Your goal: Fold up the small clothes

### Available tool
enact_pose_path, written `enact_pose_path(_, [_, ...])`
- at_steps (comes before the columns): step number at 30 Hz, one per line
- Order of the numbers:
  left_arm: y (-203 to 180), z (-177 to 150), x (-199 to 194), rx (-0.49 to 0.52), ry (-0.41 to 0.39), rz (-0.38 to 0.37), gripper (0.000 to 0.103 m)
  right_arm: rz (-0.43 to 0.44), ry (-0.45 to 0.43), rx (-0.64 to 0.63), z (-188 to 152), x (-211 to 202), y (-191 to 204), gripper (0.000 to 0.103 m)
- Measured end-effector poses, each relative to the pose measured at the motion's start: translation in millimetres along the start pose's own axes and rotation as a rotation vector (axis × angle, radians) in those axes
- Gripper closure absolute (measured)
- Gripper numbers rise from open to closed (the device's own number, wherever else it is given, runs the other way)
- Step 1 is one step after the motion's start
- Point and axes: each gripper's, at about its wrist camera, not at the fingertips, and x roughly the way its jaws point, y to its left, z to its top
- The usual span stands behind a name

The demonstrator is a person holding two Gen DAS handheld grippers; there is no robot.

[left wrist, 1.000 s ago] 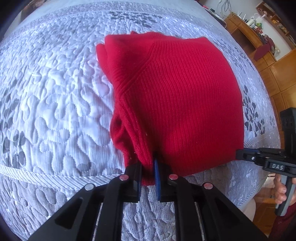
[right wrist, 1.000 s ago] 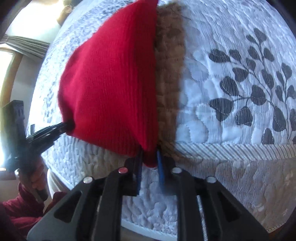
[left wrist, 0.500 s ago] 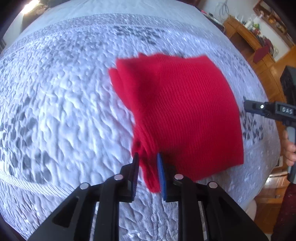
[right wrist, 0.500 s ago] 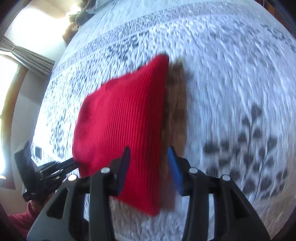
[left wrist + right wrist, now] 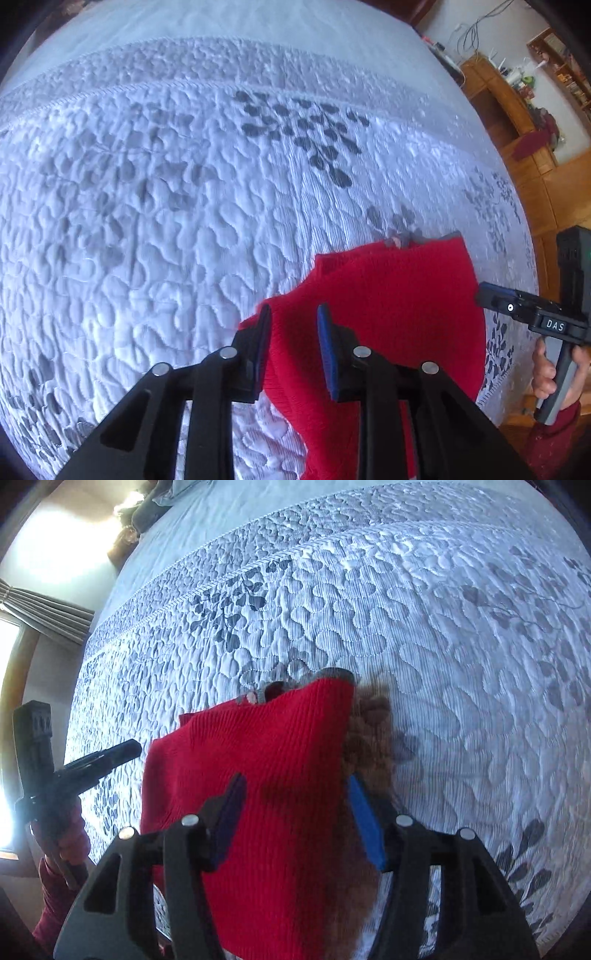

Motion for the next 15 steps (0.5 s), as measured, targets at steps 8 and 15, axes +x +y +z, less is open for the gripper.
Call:
enact_pose_path(8, [-3.2, -11.6, 18.0, -0.013, 0.051, 0.094, 0.073, 0.012, 0.027, 0.013, 5.5, 17.4, -7.4, 0.042])
enact_pose_path(15, [-7.0, -3.2, 37.5, -0.028, 0.099, 0.04, 0.074, 0.028, 0.044, 0.043, 7.4, 26.9, -12.9, 0.041])
